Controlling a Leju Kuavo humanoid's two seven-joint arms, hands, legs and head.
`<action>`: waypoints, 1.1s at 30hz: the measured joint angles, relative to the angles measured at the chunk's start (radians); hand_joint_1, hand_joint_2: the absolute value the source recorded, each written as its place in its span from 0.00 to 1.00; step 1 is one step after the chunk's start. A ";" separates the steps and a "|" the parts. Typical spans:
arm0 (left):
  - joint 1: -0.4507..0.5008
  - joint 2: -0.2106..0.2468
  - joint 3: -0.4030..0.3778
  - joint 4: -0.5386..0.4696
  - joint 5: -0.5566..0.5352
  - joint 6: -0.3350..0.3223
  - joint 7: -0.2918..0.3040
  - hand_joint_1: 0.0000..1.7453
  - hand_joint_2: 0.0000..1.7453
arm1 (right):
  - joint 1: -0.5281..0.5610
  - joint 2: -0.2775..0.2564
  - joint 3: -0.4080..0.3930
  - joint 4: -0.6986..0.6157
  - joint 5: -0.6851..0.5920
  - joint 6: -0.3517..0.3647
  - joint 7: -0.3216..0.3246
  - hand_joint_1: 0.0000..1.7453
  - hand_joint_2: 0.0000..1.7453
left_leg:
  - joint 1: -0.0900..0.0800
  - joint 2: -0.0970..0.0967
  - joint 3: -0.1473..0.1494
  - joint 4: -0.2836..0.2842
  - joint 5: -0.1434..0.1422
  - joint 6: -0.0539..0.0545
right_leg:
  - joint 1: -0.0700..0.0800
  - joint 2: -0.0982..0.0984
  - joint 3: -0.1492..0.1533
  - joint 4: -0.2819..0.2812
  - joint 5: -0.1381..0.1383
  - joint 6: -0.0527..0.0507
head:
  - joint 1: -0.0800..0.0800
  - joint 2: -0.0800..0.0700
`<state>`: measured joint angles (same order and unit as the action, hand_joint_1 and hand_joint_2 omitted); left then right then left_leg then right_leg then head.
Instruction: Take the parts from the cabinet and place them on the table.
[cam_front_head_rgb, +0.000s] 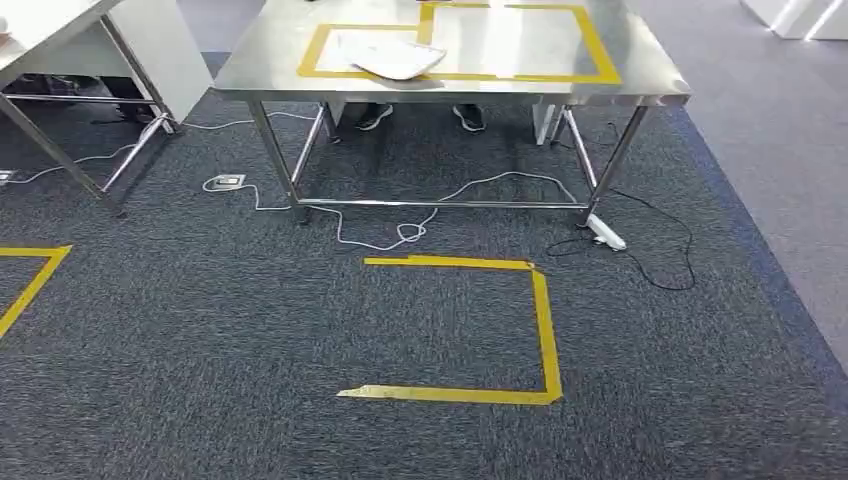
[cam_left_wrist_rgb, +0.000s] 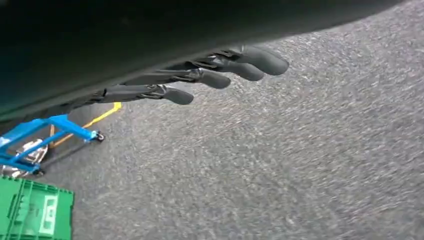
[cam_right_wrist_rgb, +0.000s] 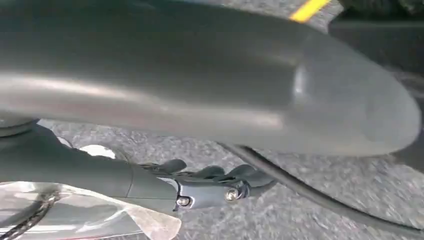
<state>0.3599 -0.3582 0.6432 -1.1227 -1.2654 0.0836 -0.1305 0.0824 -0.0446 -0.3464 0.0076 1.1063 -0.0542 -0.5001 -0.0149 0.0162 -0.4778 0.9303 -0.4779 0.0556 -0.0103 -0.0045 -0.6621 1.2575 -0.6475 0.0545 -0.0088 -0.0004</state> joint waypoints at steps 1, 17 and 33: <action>-0.001 0.000 0.000 0.000 0.002 0.003 -0.002 0.00 0.00 | 0.000 0.000 0.000 0.000 0.000 -0.001 0.000 0.00 0.00 | -0.001 0.000 -0.022 0.003 0.010 -0.001 | 0.000 0.000 0.008 0.034 0.024 0.001 | 0.000 0.000; 0.002 0.002 0.010 0.006 0.023 0.013 0.005 0.00 0.00 | 0.008 -0.002 0.000 -0.003 -0.003 -0.006 -0.003 0.00 0.00 | 0.019 -0.007 -0.168 0.350 -0.111 -0.082 | 0.000 -0.012 0.236 -0.335 0.100 -0.053 | -0.004 0.000; 0.005 0.000 0.014 0.006 0.037 0.009 0.011 0.00 0.00 | 0.009 -0.003 0.000 -0.003 -0.012 -0.005 -0.006 0.00 0.00 | 0.007 -0.007 0.001 0.040 -0.040 -0.034 | -0.003 -0.008 0.198 -0.310 0.116 -0.026 | -0.001 0.000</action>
<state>0.3653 -0.3578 0.6569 -1.1166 -1.2280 0.0927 -0.1194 0.0911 -0.0473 -0.3464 0.0050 1.0945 -0.0587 -0.5058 -0.0077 0.0095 -0.4765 0.9707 -0.5177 0.0213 -0.0134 -0.0121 -0.4646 0.9471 -0.5311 0.0284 -0.0099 -0.0004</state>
